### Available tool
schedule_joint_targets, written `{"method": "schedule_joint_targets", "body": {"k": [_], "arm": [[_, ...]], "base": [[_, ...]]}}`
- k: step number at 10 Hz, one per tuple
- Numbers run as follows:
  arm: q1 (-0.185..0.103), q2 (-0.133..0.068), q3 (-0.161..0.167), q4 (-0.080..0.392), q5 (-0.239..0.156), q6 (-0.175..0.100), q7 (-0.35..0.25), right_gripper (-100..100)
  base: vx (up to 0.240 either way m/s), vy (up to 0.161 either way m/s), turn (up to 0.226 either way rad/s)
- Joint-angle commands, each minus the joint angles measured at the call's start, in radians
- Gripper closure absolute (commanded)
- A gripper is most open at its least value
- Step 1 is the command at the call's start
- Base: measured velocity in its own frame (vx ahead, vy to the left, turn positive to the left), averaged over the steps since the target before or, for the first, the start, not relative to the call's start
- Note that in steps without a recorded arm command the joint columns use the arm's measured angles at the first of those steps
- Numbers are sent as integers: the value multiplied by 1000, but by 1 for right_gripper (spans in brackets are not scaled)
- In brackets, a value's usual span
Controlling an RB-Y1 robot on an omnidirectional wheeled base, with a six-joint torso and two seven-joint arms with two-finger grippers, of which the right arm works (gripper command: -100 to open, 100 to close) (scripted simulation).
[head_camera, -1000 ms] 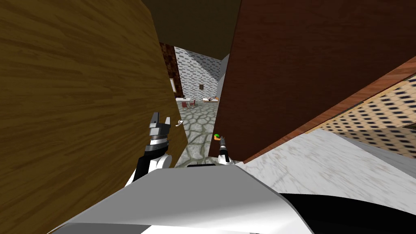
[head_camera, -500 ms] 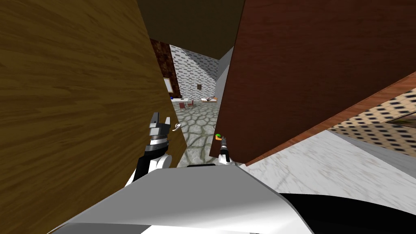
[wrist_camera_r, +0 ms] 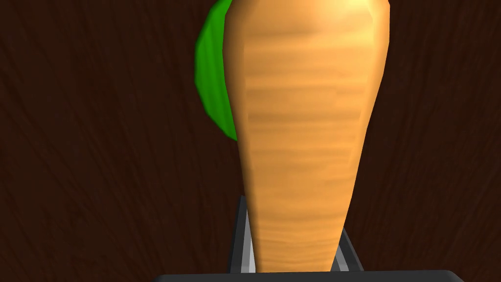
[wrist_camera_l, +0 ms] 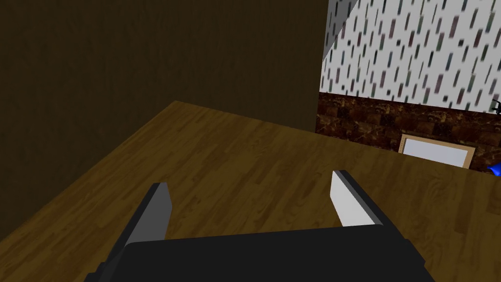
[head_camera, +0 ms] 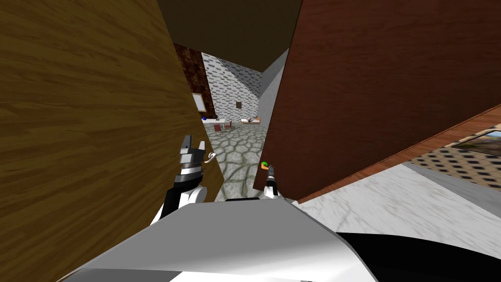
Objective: Push the door open
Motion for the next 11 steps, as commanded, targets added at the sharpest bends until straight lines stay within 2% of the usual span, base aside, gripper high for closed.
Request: {"method": "schedule_joint_targets", "body": {"k": [1,4,7,11], "arm": [[-1,-12,-15,-14,-11,-4,9,100],[-1,-18,-30,-13,-23,-7,19,100],[-2,-26,-66,-13,-53,-13,42,100],[-2,-28,-106,-13,-86,-20,68,100]], "base": [[195,12,-20],[186,-9,-26],[197,15,-59],[206,0,-48]]}}
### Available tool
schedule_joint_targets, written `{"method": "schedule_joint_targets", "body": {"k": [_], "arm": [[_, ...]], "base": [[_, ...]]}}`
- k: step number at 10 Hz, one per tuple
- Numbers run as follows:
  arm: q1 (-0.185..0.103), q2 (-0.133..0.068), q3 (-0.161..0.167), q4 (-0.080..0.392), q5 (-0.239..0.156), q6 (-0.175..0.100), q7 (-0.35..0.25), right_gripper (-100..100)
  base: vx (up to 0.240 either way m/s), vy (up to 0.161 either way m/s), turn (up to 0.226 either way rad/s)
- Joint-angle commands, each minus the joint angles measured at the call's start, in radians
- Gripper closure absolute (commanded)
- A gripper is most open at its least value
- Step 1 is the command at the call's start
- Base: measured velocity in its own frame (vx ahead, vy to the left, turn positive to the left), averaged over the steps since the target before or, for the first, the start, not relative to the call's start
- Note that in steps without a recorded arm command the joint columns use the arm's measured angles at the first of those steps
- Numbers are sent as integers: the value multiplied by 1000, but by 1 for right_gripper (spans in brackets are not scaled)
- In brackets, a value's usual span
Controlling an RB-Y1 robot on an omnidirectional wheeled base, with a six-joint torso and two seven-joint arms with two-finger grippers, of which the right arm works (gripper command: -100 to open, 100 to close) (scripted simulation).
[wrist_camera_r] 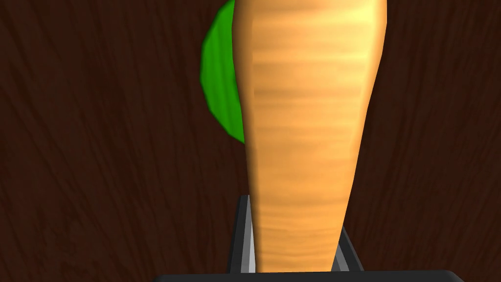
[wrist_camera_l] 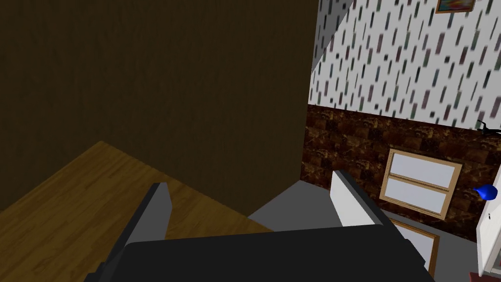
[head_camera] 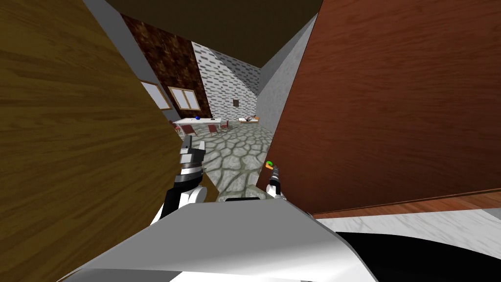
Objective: Push the door open
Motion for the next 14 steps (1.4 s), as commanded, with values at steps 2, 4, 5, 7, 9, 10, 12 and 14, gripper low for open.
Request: {"method": "schedule_joint_targets", "body": {"k": [2,4,5,7,9,10,12,14], "arm": [[9,-7,-40,-18,-29,-12,22,100],[9,-3,-59,-18,-44,-15,34,100],[9,-1,-68,-17,-51,-16,40,100],[9,5,-84,-17,-65,-19,51,100],[8,12,-98,-17,-76,-22,60,100],[8,16,-106,-17,-83,-23,65,100],[8,25,-119,-17,-93,-25,73,100],[24,6,-143,-21,-111,-30,82,100]], "base": [[233,25,-87],[179,12,-52],[207,24,-56],[191,40,-62],[165,32,-58],[183,43,-63],[164,47,-56],[103,-13,-52]]}}
